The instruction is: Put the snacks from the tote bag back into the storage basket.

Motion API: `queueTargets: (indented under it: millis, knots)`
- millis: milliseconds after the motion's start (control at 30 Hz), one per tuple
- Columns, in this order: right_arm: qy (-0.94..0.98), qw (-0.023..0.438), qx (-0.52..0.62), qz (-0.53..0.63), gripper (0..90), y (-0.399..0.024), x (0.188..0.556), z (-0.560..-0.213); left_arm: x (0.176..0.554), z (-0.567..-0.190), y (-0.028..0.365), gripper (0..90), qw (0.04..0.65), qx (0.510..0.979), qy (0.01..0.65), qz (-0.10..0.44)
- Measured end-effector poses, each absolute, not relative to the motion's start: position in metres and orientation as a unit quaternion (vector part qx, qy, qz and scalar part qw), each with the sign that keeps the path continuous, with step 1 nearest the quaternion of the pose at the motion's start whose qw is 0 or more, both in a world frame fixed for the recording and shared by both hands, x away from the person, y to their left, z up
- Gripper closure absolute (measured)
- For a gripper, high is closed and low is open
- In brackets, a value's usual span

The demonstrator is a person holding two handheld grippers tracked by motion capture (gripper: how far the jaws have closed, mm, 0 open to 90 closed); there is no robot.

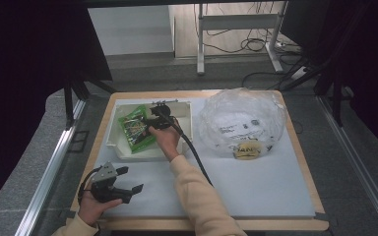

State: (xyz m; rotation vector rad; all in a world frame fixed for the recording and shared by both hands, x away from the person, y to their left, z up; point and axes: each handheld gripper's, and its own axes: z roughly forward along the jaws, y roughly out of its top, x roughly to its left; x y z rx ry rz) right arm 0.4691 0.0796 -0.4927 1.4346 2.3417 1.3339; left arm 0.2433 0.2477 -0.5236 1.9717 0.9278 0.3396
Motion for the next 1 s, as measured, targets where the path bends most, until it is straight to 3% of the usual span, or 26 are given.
queueTargets:
  millis: [267,433,700,1000]
  knots:
    - [0.781,0.05,0.468,0.41,85.1,0.088,0.467,-0.502,0.243,-0.523,0.248,10.5,0.453,0.797,0.376,0.137]
    - [0.797,0.052,0.446,0.404,69.0,0.086,0.466,-0.499,0.243,-0.524,0.248,10.5,0.451,0.798,0.375,0.138]
    - [0.796,0.033,0.435,0.42,54.2,0.079,0.464,-0.491,0.243,-0.524,0.248,10.5,0.452,0.797,0.376,0.138]
    - [0.799,0.04,0.408,0.44,48.0,0.071,0.458,-0.477,0.244,-0.524,0.248,10.5,0.45,0.799,0.374,0.139]
